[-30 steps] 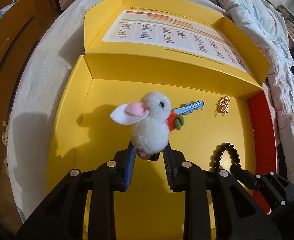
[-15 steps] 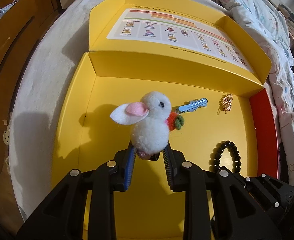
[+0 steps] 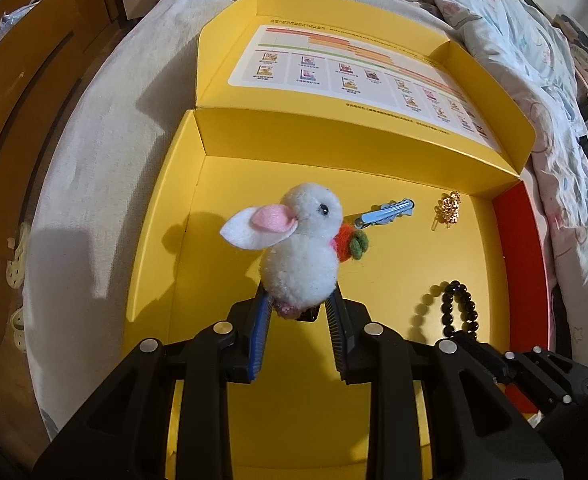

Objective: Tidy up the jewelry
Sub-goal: 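Lift the bunny with the left gripper while the right carries the black bracelet out over the bed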

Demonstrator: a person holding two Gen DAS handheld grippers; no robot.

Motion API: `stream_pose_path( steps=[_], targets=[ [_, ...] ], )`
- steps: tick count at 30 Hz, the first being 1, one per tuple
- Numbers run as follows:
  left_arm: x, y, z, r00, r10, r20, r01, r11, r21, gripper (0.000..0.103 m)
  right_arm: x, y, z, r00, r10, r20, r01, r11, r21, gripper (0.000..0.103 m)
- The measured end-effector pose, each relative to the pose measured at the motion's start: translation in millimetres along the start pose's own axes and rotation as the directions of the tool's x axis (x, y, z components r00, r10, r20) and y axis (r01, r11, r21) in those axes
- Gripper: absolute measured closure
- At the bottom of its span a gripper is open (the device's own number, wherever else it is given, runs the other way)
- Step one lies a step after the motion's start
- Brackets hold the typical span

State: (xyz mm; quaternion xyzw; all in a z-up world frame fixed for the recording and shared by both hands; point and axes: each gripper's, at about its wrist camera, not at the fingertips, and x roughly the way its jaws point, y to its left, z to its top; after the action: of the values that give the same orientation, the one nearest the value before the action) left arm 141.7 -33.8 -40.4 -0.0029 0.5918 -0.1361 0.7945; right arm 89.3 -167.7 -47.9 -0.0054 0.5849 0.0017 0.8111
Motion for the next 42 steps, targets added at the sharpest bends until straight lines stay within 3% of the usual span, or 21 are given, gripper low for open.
stream_pose_path(
  steps=[18,25,34,42],
  targets=[
    [-57.1,12.7,-6.9,0.997,-0.020,0.080,0.021,1.000,-0.006,0.076,-100.4,-13.1,-13.9,0.983,0.063,0.175,-0.076,0.995,0.069,0.092],
    [-94.5,10.1,-24.4,0.992,-0.035,0.120,0.033,0.999,0.021,0.076,-136.6,-9.9,-41.5,0.972,0.082,0.219,-0.092,0.995,0.035,0.092],
    [-137.9,5.3,-69.6,0.988,-0.045,0.147,0.036,0.997,0.065,0.076,-176.9,-39.4,-100.2,0.960,0.078,0.268,-0.095,0.994,0.050,0.092],
    [-149.5,-6.6,-140.9,0.985,-0.058,0.161,0.040,0.993,0.111,0.076,-186.0,-59.9,-166.0,0.958,0.055,0.282,-0.076,0.995,0.067,0.092]
  ],
)
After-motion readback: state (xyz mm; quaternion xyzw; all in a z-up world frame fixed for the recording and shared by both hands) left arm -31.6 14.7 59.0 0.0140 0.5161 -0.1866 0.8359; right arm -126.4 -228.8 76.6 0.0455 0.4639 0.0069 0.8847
